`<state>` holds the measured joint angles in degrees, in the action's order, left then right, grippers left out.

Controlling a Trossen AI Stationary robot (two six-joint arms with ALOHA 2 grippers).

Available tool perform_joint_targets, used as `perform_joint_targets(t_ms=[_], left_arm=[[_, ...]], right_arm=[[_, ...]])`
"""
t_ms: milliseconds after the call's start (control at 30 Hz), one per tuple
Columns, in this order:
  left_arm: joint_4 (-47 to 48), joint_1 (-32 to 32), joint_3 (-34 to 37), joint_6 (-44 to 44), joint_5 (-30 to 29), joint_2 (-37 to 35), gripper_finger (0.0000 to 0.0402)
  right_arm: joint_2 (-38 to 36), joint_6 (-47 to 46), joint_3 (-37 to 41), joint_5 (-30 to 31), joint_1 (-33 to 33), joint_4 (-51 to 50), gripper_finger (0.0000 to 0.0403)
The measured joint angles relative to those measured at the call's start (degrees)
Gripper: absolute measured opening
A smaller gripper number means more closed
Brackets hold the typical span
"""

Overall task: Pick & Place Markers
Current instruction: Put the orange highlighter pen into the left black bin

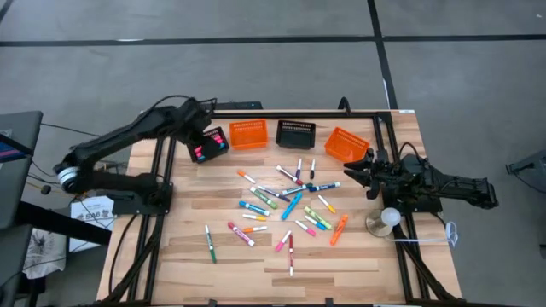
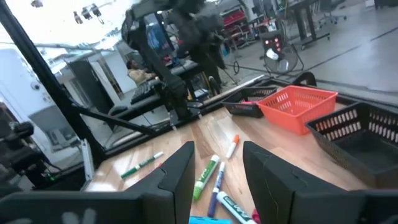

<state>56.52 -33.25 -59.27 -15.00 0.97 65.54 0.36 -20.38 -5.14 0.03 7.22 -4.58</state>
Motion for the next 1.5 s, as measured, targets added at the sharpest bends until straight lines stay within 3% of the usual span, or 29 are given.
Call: perform_joint_targets(t_ms=[167,267,633,900,1000,1233,1367,1500], left_arm=[[-9.75,10.21,0.0,-10.45,0.08,-7.54,0.0206],[-17.14,16.75,-0.02,-14.72,-2.13,-8.4,0.0201],[-37.99,35.24,-0.02,-19.0,-15.51,0.63,0.0183],[-41.21,38.88,-0.02,-23.21,-16.43,6.95,0.018],[-41.34,39.38,-0.02,-23.43,-16.43,8.16,0.0182],[-41.3,39.38,-0.02,-23.12,-16.43,8.15,0.0181],[-41.39,39.38,-0.02,-23.04,-16.41,8.0,0.0181],[-41.38,39.38,-0.02,-22.82,-16.41,8.0,0.0181]], right_arm=[[0.0,-6.41,0.02,-0.39,0.0,0.46,0.0125],[0.0,-4.15,0.02,-3.74,-0.07,0.4,0.0125],[0.7,-0.11,0.02,-12.54,-0.09,0.35,0.0125],[7.45,5.52,-3.84,-18.22,-0.09,-3.76,0.0125],[12.19,10.52,-8.13,-19.24,-0.09,-10.0,0.0125],[25.89,15.78,-14.93,-22.78,-3.38,-13.72,0.0125],[31.79,18.92,-16.3,-22.62,-6.1,-11.87,0.0125],[37.01,18.7,-16.44,-22.21,-7.84,-2.49,0.0125]])
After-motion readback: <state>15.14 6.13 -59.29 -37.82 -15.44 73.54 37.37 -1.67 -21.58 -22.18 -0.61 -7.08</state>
